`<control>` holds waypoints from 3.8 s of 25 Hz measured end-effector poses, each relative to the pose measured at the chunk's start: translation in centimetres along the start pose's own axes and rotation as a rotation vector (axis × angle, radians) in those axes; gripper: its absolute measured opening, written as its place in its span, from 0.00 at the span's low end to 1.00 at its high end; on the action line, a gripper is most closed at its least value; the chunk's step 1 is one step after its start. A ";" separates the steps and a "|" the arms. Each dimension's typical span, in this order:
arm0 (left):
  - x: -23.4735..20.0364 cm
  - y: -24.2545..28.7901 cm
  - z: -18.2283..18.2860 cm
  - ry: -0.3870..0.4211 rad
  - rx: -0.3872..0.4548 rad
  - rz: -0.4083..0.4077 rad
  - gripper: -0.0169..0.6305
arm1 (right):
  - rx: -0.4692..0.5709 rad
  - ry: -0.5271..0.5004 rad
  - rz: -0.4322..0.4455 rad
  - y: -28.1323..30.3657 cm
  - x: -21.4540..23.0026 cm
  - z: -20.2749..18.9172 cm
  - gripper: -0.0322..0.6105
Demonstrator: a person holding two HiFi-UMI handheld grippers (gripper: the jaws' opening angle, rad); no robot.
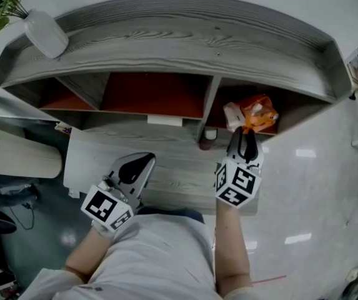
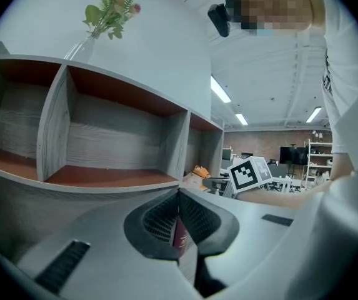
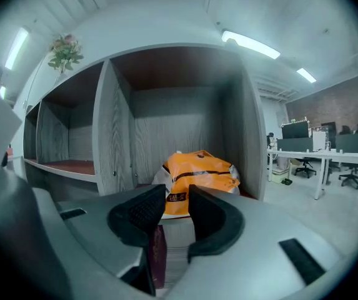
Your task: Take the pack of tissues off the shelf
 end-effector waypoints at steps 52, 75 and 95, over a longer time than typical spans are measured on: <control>-1.3 -8.4 2.0 -0.012 0.081 -0.059 0.05 | 0.028 -0.009 0.207 -17.2 -10.7 3.3 0.08; -4.0 -18.3 2.6 0.004 0.137 0.165 0.05 | 0.107 -0.054 0.550 -19.2 -22.1 4.8 0.08; -4.1 -20.5 2.3 0.001 0.143 0.209 0.05 | 0.156 -0.105 0.770 -22.1 -26.8 4.7 0.08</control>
Point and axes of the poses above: the fingertips, and each gripper's own axes: y forward along the fingers, x to its right, z out of its top, the point moved 5 cm from there along -y, backward along the fingers, and after that the axes turned 12 degrees about -z, right-handed, at the moved point
